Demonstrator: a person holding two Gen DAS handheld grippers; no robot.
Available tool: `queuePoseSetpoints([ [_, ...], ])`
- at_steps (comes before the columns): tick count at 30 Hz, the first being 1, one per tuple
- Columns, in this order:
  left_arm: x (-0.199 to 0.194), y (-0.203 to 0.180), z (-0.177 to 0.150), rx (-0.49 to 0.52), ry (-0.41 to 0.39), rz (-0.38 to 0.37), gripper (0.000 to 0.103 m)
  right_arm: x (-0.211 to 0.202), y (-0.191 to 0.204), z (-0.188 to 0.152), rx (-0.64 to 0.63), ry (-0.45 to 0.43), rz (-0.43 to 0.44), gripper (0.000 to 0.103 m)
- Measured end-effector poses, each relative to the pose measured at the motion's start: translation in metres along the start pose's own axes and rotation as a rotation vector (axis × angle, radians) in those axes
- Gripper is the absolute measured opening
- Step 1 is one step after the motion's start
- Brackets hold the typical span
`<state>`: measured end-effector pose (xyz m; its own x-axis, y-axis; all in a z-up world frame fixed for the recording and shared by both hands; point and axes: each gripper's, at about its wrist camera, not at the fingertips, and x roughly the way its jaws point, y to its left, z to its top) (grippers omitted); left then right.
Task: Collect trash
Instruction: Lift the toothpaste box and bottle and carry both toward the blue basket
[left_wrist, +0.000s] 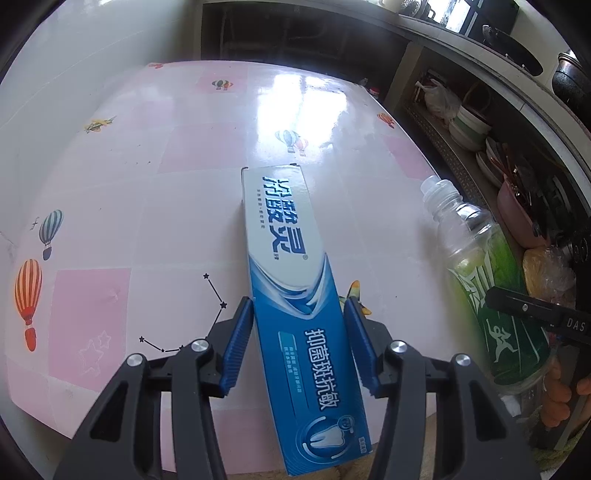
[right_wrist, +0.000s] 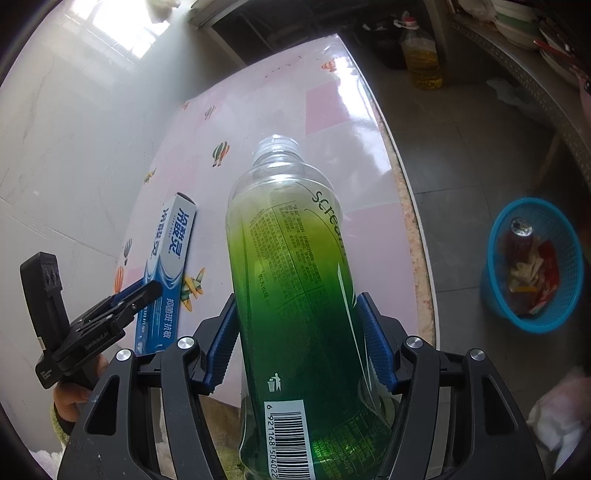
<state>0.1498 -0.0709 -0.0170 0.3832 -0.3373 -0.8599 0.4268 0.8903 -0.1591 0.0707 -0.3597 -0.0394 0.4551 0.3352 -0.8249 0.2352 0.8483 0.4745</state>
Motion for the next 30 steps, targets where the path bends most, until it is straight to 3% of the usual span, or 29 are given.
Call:
queuePoseSetpoints([
  [3,0.000,0.000,0.001,-0.002,0.001,0.005,0.049,0.003,0.004,0.003,-0.036,0.025,-0.025,0.071],
  [14,0.005,-0.007,0.005,0.029,0.020,0.035,0.051,0.014,0.011,0.020,-0.141,0.083,-0.076,0.075],
  [16,0.008,-0.009,0.006,0.030,0.022,0.039,0.051,0.018,0.011,0.021,-0.139,0.092,-0.072,0.073],
  [20,0.010,-0.007,0.009,0.029,0.017,0.044,0.051,0.024,0.013,0.020,-0.126,0.107,-0.017,0.058],
  [30,0.002,-0.005,0.007,0.007,-0.017,0.042,0.048,0.012,0.000,0.014,-0.067,0.066,0.039,0.057],
])
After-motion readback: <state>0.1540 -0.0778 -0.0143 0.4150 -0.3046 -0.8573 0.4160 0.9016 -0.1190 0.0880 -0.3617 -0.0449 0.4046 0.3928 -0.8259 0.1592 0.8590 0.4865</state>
